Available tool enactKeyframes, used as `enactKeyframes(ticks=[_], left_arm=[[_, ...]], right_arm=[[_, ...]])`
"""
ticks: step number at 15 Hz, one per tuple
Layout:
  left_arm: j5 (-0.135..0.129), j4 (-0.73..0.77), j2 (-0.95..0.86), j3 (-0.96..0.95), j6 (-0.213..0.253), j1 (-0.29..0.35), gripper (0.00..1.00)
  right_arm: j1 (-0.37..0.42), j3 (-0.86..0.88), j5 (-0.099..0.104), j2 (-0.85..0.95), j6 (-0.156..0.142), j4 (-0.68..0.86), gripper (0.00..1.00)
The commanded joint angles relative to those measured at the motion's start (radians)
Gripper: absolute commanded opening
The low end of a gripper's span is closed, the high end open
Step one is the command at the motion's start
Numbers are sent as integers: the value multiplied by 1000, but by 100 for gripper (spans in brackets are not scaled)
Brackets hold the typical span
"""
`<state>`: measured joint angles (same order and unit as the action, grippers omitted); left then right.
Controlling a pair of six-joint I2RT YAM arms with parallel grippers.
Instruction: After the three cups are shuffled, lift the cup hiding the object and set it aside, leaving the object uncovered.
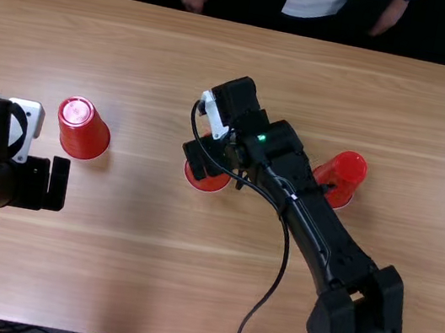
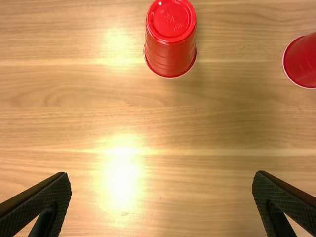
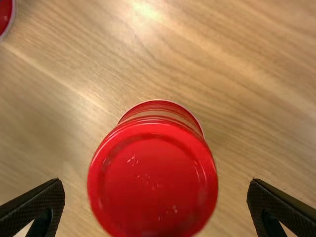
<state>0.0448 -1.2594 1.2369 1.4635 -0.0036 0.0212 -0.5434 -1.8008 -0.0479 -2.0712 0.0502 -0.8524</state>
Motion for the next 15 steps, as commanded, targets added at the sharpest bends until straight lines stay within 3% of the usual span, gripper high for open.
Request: enactKeyframes(ticks=[1,4,5,7,8,9,10,13,14,15], left_arm=[[-4,8,4,-22,2,-1,100],[-4,17,6,-42,4,-1,100],[-2,19,6,-48,4,-1,100],[-1,37,6,-49,4,0,100],[-1,39,6,-49,4,0,100],[-1,39,6,-52,4,0,100],[-1,39,6,-60,4,0,100],[-1,37,4,-65,5,2,100],[-1,37,4,-68,5,3,100],[-1,39,4,-71,5,3,100]], right_arm=[[-6,-37,-2,-33,0,1,100],[-1,-32,-2,-67,-2,3,100],[0,-32,-2,-72,-2,3,87],[0,-35,-2,-104,-2,3,73],[0,-35,-2,-105,-2,3,61],[-1,-32,-2,-105,-2,3,37],[-1,-32,-4,-105,-2,1,21],[-7,-25,-7,-95,-4,-3,10],[-6,-23,-26,-82,-8,-8,9],[0,-23,-61,-56,-10,-12,8]])
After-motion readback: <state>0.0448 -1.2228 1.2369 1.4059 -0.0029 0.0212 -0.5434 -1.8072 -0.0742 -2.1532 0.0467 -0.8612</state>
